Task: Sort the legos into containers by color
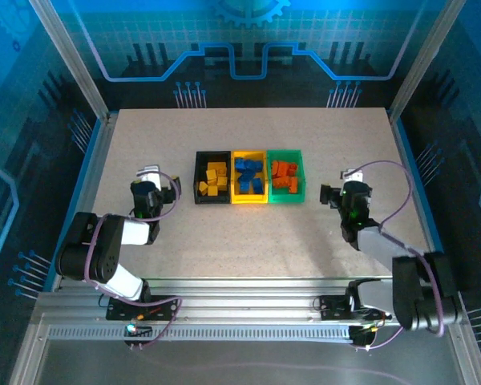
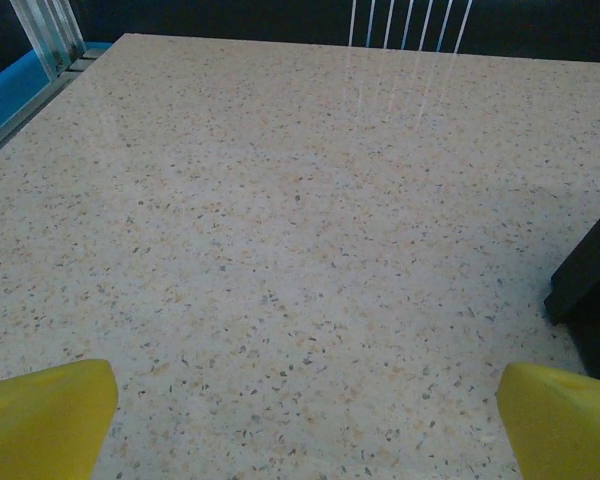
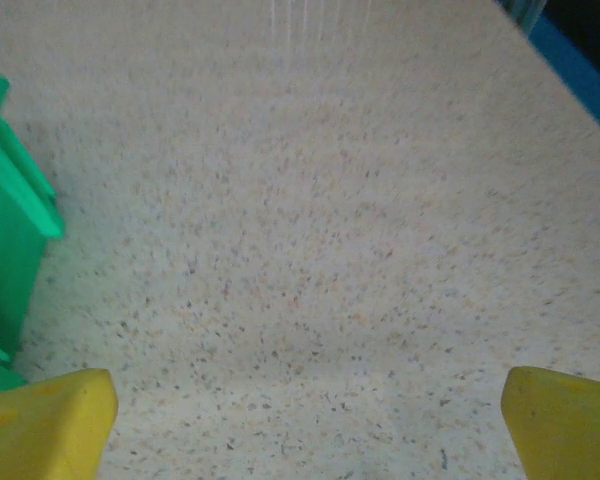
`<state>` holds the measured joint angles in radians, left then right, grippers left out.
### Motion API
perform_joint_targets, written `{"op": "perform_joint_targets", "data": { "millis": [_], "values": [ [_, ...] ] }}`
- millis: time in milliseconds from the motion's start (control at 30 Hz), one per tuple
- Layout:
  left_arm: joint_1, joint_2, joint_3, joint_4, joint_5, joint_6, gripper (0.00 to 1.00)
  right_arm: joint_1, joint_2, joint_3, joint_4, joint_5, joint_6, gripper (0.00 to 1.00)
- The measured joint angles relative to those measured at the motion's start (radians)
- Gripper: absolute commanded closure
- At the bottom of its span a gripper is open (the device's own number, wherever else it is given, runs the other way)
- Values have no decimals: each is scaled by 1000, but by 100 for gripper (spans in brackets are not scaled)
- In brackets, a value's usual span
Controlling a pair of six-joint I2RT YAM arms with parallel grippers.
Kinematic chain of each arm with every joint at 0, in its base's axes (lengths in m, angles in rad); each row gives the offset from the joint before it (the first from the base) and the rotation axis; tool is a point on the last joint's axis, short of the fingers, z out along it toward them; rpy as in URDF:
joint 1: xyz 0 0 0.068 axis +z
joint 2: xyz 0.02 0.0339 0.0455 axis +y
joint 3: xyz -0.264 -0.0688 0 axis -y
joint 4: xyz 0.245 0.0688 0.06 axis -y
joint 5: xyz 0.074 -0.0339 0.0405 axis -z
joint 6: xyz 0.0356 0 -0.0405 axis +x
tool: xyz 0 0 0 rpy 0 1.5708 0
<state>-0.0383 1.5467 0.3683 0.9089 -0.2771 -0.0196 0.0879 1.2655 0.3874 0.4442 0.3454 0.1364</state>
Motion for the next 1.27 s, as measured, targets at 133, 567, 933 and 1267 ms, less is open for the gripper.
{"op": "perform_joint_targets", "data": {
  "millis": [133, 567, 933, 1267],
  "values": [
    [0, 0, 0, 6, 6, 0, 1, -29, 140, 1, 134, -61, -22, 0],
    [0, 0, 0, 8, 14, 0, 1, -24, 233, 23, 268, -208, -109, 0],
    [0, 0, 0, 10, 14, 0, 1, -24, 233, 23, 275, -220, -112, 0],
    [0, 0, 0, 10, 14, 0, 1, -24, 233, 23, 275, -220, -112, 0]
  ]
}}
